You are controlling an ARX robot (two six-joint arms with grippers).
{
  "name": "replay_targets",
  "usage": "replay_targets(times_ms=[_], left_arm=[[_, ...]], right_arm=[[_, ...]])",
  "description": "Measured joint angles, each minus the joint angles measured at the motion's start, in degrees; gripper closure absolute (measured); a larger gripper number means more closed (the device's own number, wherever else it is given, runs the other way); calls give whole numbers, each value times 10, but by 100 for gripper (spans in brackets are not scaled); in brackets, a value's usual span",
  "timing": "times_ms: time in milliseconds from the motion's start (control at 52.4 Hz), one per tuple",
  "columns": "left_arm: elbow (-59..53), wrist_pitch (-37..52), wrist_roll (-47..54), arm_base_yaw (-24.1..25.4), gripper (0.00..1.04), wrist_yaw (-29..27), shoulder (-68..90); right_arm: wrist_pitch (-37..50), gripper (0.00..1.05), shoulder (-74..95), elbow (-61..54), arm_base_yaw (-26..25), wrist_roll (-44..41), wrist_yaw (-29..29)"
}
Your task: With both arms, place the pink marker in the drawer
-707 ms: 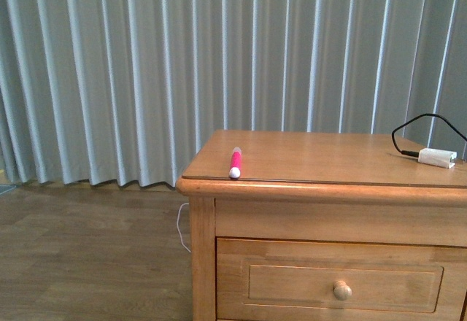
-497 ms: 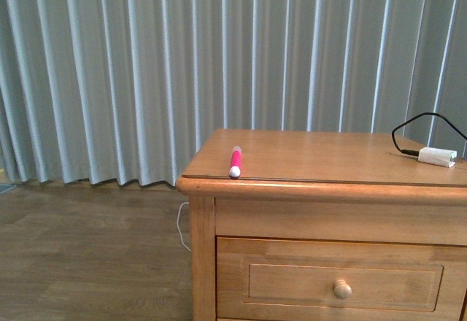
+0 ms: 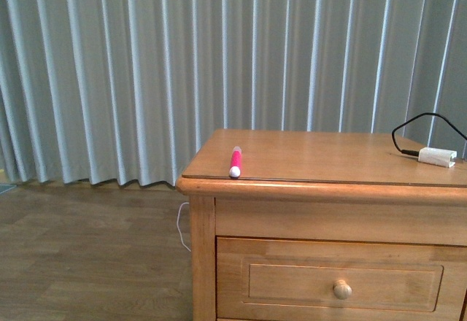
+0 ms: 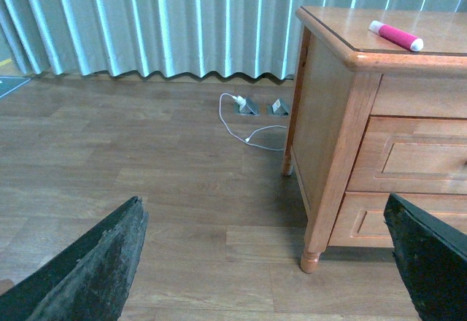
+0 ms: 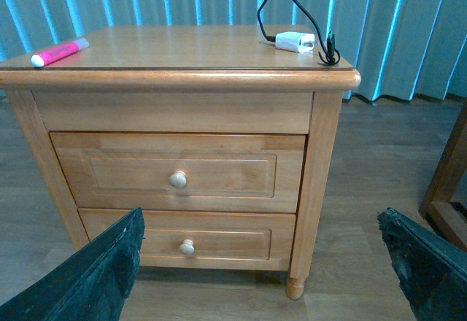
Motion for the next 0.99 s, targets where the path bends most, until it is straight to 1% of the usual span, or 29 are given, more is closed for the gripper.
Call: replay_targets(times_ms=[306,325,363,382,458,554,611,745,783,936,993], left_arm=[[0,0,0,0,6,0,0],[0,0,0,0,6,0,0],[0,0,0,0,6,0,0],[0,0,0,0,6,0,0],[0,0,0,0,6,0,0],[0,0,0,0,6,0,0],[0,0,0,0,6,0,0],[0,0,0,0,6,0,0],[0,0,0,0,6,0,0],[0,0,0,0,6,0,0],[0,0,0,0,6,0,0]], right_arm=[[-3,9,1,0,1,0,5],[-19,9,7,5,6,1,18],[-81,9,36,28,18,5,56],[-96,9,50,33,22,7,65],[-101,9,100,37,27,16,66],[-29,9,189,47,30,17,59],[48,9,268,59,42,13,77],[241,9,480,90,74,13,95],[279,9,529,101,80,14,97],[444,9,786,189,113,13,103],[479,9,871,231,124,13,104]])
